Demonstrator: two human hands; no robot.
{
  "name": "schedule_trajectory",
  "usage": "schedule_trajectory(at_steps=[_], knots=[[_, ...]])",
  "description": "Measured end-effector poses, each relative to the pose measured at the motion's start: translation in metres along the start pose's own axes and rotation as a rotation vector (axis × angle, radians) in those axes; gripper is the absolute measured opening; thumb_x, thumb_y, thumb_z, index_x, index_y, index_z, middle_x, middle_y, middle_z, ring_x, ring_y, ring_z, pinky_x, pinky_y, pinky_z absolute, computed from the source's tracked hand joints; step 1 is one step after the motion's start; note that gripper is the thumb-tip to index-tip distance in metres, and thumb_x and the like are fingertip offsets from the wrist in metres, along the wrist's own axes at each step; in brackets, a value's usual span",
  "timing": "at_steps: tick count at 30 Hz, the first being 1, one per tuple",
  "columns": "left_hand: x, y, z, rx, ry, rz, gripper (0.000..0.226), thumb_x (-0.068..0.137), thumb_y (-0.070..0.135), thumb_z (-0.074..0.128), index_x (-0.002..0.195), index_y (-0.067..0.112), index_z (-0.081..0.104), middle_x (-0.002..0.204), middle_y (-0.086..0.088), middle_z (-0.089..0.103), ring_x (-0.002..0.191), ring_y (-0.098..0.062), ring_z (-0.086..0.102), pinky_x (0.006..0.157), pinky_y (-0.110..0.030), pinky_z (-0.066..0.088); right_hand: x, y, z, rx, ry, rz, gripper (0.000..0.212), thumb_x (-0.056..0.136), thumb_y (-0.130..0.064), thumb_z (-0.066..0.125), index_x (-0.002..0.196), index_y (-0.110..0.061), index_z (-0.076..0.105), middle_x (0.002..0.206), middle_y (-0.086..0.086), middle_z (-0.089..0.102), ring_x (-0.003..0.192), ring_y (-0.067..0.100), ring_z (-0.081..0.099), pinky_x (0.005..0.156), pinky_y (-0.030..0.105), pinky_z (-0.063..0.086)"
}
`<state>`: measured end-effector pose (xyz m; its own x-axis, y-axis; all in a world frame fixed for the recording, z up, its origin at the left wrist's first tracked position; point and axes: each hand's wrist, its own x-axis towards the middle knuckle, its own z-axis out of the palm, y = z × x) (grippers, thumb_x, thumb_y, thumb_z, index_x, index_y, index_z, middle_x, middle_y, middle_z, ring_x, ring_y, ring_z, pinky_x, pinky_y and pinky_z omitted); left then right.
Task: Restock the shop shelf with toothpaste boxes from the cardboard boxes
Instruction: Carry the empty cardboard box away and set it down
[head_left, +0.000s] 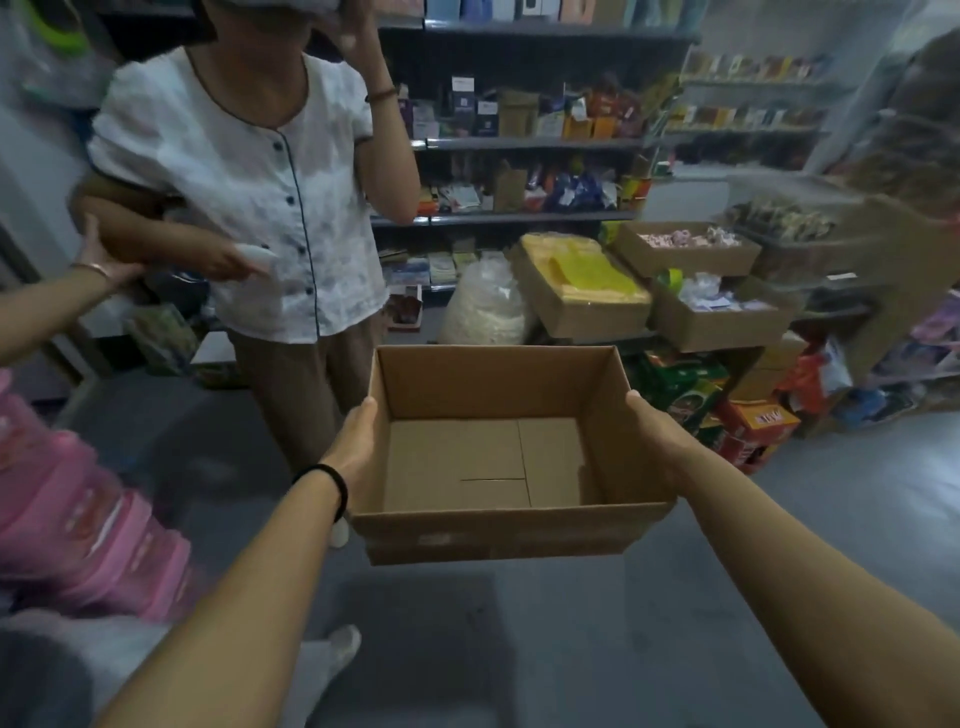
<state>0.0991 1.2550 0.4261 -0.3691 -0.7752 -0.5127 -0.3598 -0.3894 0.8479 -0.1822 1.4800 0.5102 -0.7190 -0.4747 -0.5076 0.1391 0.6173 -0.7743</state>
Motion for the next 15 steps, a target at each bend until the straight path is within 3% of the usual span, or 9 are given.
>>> schedule_trajectory(at_steps=[4, 7, 15], knots=[[0.025, 0.071, 0.011, -0.014, 0.026, 0.027, 0.090, 0.073, 0.080, 0.026, 0.147, 0.029, 0.027, 0.149, -0.003, 0.037, 0.134, -0.027, 0.038, 0.112, -0.049, 0.029, 0.059, -0.055, 0.011, 0.030, 0.020, 0.014, 0.065, 0.101, -0.052, 0.030, 0.144, -0.005, 0.039, 0.145, 0.016, 0.043, 0.131, 0.033, 0.042, 0.105, 0.037, 0.032], [0.071, 0.104, 0.019, 0.003, 0.066, 0.070, 0.061, 0.098, 0.056, 0.020, 0.149, 0.022, 0.024, 0.150, -0.003, 0.032, 0.137, -0.027, 0.033, 0.114, -0.045, 0.026, 0.111, -0.089, 0.020, 0.025, 0.024, 0.011, 0.067, 0.100, -0.054, 0.031, 0.147, -0.006, 0.035, 0.149, 0.015, 0.038, 0.134, 0.032, 0.039, 0.108, 0.038, 0.031], [0.223, 0.194, 0.043, -0.035, 0.198, 0.050, 0.062, 0.100, 0.053, 0.020, 0.152, 0.020, 0.017, 0.156, -0.004, 0.021, 0.142, -0.026, 0.025, 0.116, -0.043, 0.022, 0.305, -0.198, 0.050, 0.004, -0.076, -0.085, 0.077, 0.090, -0.065, 0.037, 0.146, -0.011, 0.038, 0.148, 0.011, 0.042, 0.133, 0.030, 0.043, 0.112, 0.046, 0.033]])
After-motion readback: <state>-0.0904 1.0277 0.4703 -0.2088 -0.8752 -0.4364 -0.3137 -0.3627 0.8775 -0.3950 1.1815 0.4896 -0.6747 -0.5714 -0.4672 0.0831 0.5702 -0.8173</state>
